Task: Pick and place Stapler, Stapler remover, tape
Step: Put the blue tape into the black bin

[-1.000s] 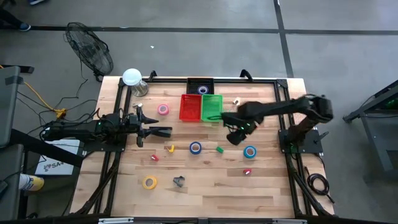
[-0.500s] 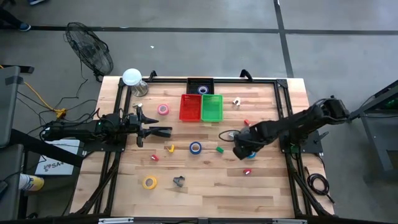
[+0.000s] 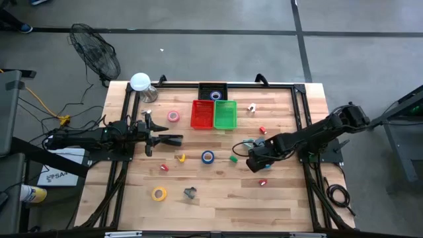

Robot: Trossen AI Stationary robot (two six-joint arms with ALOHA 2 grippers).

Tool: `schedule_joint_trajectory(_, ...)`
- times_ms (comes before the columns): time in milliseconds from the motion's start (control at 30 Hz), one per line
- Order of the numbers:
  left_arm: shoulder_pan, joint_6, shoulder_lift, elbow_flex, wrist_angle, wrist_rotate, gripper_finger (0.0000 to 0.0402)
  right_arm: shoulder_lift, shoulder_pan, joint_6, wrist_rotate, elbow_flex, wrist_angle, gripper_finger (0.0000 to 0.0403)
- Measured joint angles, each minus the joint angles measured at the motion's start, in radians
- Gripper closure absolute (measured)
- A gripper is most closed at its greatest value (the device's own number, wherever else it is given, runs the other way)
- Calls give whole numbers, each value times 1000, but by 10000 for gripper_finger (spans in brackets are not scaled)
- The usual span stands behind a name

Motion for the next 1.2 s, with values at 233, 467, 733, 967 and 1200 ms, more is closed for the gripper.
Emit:
schedule_joint_trajectory(233, 0, 0, 0, 0, 0, 0, 237, 95, 0, -13, -34, 0, 5, 261)
schedule_joint_trajectory(467, 0, 0, 0, 0, 0, 0, 236, 122, 0, -24, -51, 0, 22, 275)
schedule_joint_trajectory(733, 0, 0, 0, 0, 0, 0, 237, 122, -16, -61, -63, 2, 23, 373)
schedule_joint_trajectory(967, 0, 0, 0, 0, 0, 0, 237, 123, -102, -210, -60, 110, -62, 372)
schedule_joint_trajectory(1200, 0, 0, 0, 0, 0, 0, 237, 123, -299, -535, 86, 359, -149, 372)
